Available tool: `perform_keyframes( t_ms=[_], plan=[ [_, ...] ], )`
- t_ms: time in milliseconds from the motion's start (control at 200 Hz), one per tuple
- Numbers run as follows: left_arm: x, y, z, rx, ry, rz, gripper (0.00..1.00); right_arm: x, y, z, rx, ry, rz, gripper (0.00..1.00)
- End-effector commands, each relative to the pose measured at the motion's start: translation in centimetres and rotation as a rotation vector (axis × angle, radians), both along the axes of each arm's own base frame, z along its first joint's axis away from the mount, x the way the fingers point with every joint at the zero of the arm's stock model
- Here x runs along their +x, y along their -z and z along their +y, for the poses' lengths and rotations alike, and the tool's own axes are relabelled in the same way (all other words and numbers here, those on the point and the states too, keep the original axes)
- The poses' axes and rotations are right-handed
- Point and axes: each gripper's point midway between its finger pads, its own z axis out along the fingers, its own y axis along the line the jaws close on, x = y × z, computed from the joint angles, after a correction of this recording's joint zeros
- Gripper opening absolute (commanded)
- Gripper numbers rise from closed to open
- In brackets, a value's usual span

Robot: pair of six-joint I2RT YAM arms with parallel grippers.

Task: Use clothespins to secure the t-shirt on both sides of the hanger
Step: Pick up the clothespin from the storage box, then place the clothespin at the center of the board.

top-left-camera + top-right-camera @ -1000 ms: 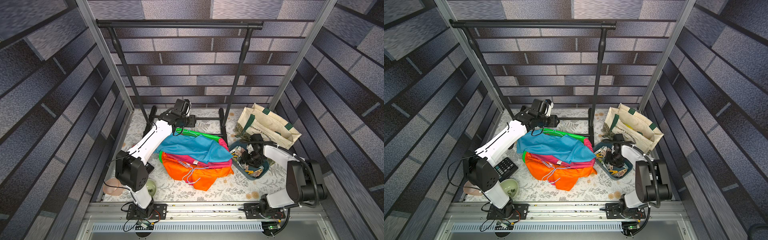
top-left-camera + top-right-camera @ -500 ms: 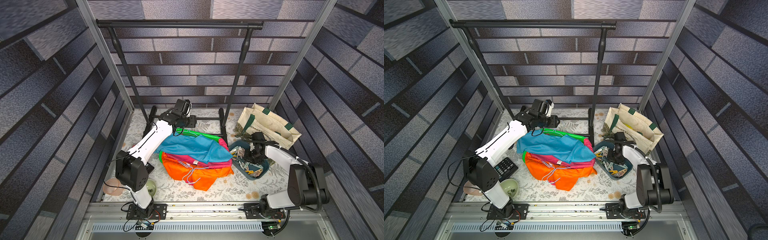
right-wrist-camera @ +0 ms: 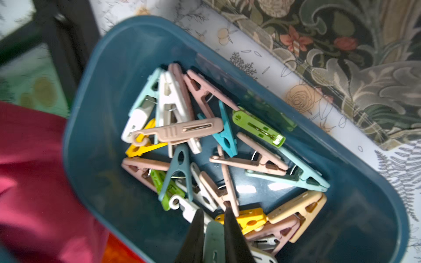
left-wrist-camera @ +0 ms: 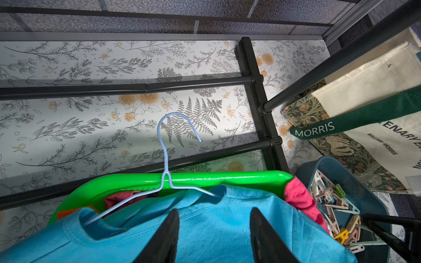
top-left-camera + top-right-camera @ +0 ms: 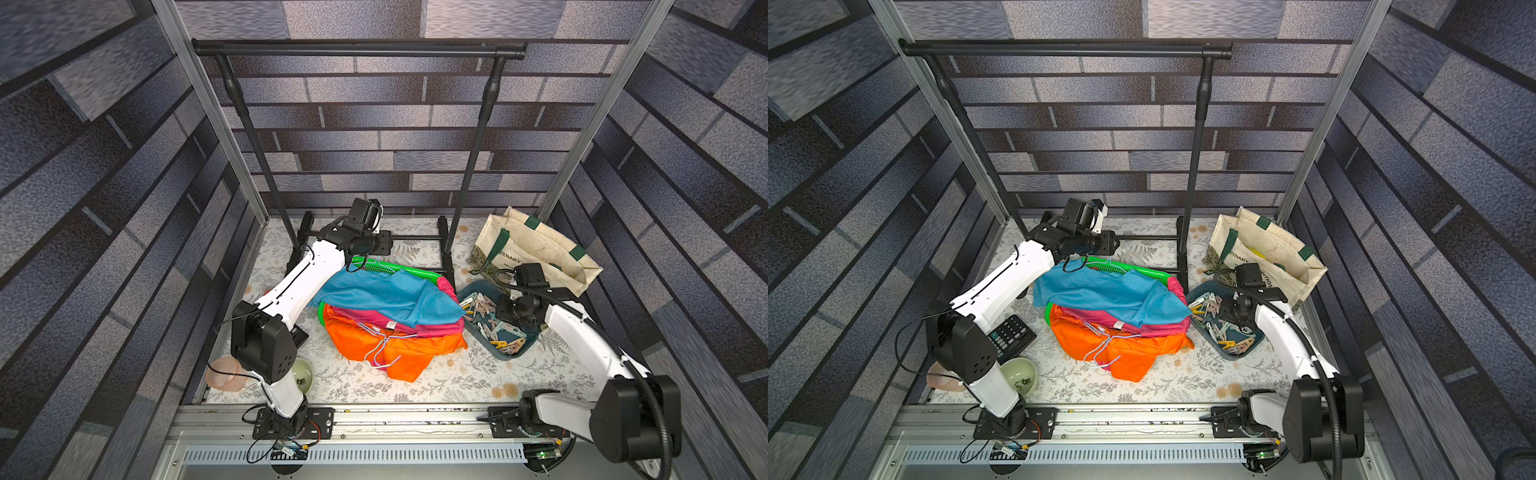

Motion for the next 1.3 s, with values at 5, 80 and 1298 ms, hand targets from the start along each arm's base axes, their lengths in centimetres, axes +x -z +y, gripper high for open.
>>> perform_keyframes(
  t_ms=[5,80,1298],
  plan=[
    [-0.7,-3.1,0.1,-0.040,0.010,-0.050,0.52,-1.7,-3.0,2.5,0.131,-0.032,-0.020,0.09],
    [-0.8,-3.5,0.2,-0.042,0.006,-0.058,0.52,-3.4,-3.8,4.3,0.191,-0.065,-0.016,0.09],
    [-2.0,-4.7,0.9,-0.059,-0.031,-0.080,0.53,-12.2,3.7,7.5,-0.030,-0.239,0.179,0.32]
  ],
)
